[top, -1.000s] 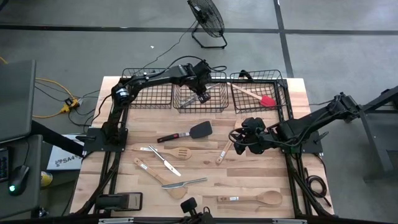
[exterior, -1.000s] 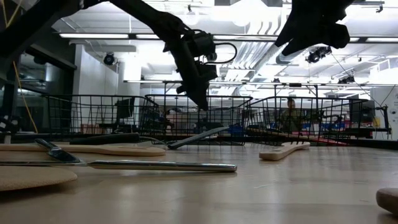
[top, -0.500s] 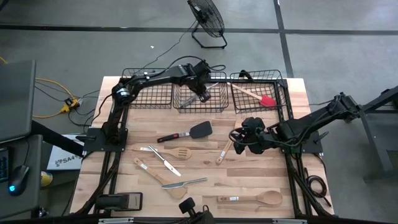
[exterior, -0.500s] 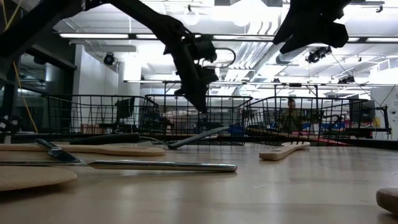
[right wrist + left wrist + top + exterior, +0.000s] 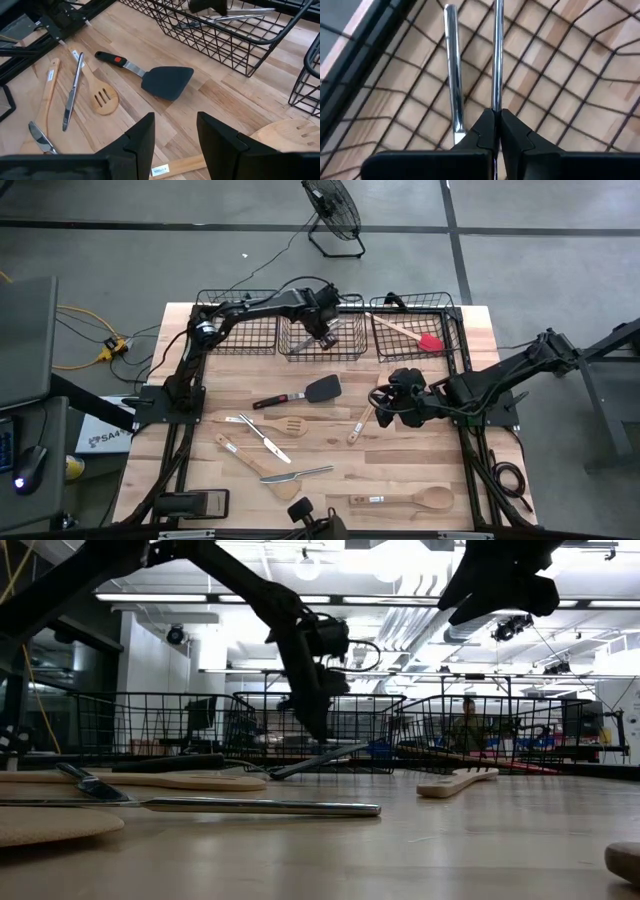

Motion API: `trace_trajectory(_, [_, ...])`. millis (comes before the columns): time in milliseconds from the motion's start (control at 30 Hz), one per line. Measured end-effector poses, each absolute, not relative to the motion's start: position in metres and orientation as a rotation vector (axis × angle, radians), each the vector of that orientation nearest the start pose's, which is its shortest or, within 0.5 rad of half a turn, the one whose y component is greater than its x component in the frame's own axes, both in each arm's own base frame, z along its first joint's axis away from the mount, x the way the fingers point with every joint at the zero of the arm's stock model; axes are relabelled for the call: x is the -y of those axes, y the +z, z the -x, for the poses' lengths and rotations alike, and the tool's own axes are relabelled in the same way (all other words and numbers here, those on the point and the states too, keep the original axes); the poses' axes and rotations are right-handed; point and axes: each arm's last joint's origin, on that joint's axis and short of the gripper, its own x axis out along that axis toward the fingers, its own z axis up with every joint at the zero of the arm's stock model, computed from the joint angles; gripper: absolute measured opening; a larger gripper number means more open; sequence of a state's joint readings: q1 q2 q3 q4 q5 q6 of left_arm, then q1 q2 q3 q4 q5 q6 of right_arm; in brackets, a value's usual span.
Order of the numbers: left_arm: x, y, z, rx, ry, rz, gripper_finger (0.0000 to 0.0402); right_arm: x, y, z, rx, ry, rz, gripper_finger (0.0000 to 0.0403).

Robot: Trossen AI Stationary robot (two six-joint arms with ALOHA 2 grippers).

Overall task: Pick & Place Kitchen Items
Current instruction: Put the silver table knife into the middle mesh basket

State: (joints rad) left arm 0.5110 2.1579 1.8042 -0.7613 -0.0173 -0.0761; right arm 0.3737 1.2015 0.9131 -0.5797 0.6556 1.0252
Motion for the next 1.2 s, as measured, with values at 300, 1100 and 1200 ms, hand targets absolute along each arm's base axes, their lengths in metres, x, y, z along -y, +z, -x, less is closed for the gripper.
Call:
trace_trajectory(300, [-0.227,0.194,-0.405,-1.089,0.508,0.351,0.0003,-0.069,0.268,-0.225,-0.536,-0.604,-0.542,0.0138])
trace_trajectory(1100, [-0.234,0.194,-0.402,-1.068,0.588,0.384,0.0003,-0.069,0.268,-0.225,-0.537,-0.605,-0.541,0.0138])
trace_trajectory(1200, [-0.234,0.194,-0.402,-1.069,0.593,0.383,0.0003,-0.069,0.268,-0.225,-0.537,-0.605,-0.542,0.0138])
